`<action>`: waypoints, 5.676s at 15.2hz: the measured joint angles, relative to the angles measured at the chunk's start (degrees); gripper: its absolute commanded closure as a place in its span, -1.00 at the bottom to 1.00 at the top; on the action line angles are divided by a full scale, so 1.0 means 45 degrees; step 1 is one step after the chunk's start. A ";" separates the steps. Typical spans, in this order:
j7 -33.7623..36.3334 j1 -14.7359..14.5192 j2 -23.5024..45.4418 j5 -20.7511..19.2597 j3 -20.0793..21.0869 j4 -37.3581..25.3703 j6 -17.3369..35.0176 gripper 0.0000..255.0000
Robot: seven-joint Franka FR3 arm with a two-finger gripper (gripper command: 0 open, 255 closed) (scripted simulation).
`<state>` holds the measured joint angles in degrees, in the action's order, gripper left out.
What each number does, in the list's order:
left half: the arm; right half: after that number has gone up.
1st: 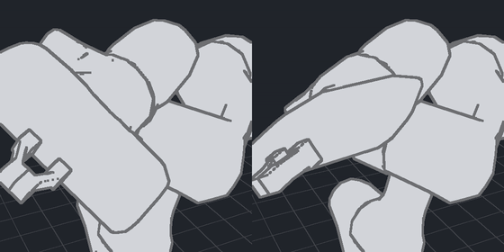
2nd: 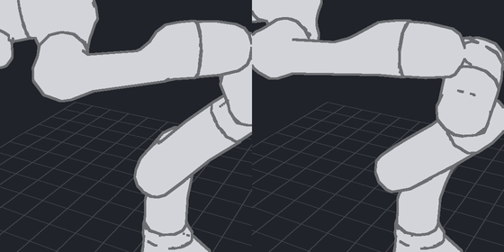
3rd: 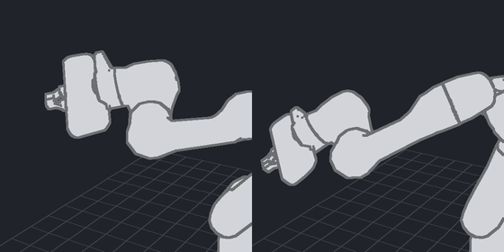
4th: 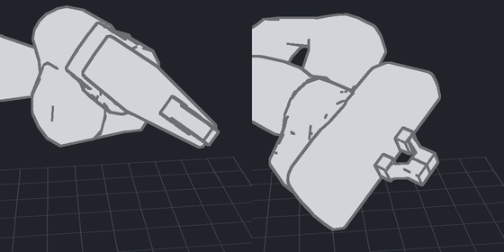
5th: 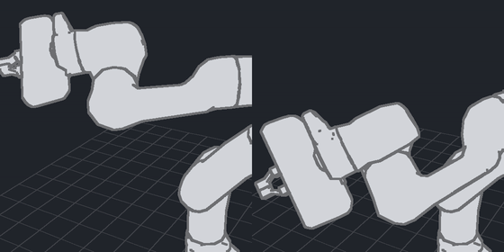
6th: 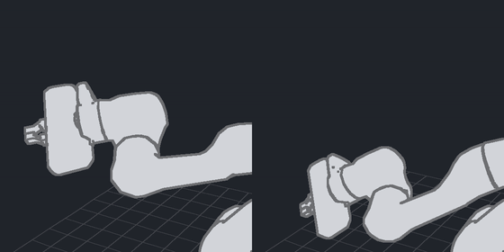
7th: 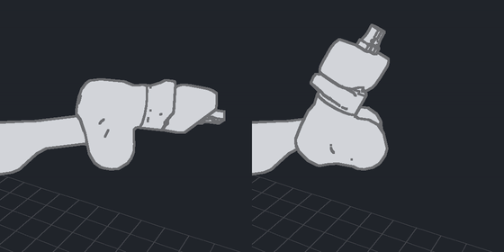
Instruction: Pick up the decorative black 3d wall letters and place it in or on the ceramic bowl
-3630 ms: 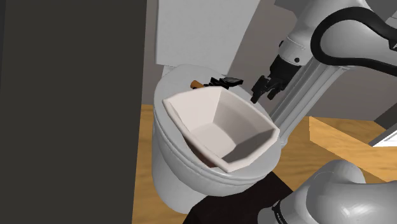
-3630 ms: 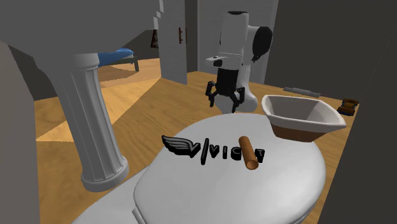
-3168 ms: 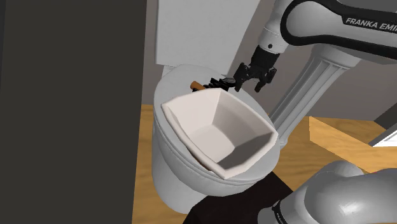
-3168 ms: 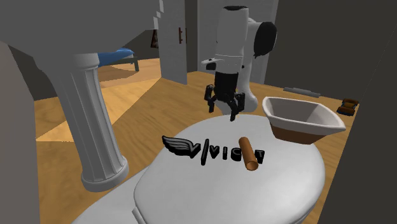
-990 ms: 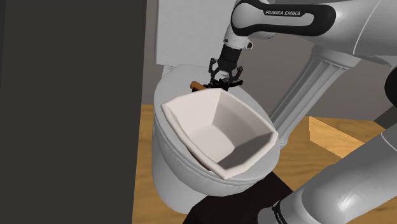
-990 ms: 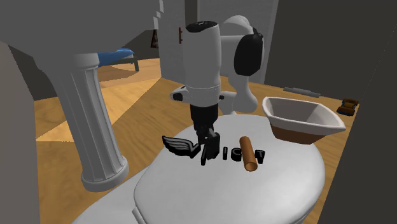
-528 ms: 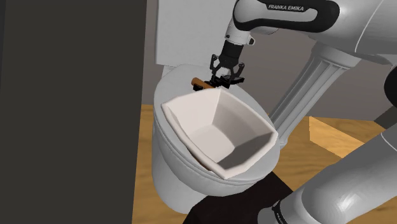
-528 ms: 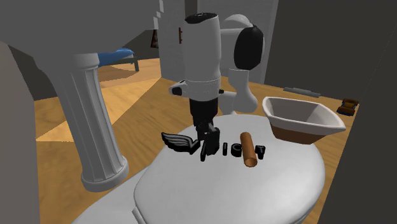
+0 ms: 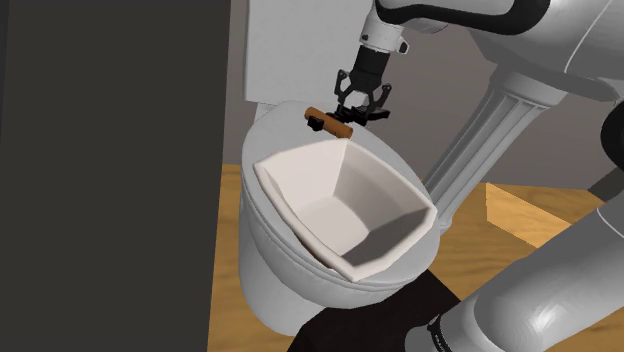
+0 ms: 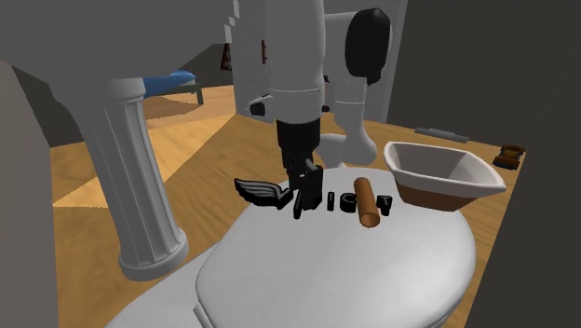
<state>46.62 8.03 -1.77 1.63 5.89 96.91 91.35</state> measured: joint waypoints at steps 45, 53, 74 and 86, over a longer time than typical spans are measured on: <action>0.5319 -0.2190 -0.4712 0.1945 0.2865 0.0207 -0.4033 1.00; 0.6630 -0.2655 -0.5547 0.2651 0.3788 0.1202 -0.3633 1.00; 0.6288 -0.2827 -0.6466 0.2936 0.3880 0.4010 -0.1718 -1.00; 0.6512 -0.2668 -0.5721 0.2682 0.3773 0.1800 -0.3205 -1.00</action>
<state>75.93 -3.98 -27.52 13.70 22.87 105.01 76.93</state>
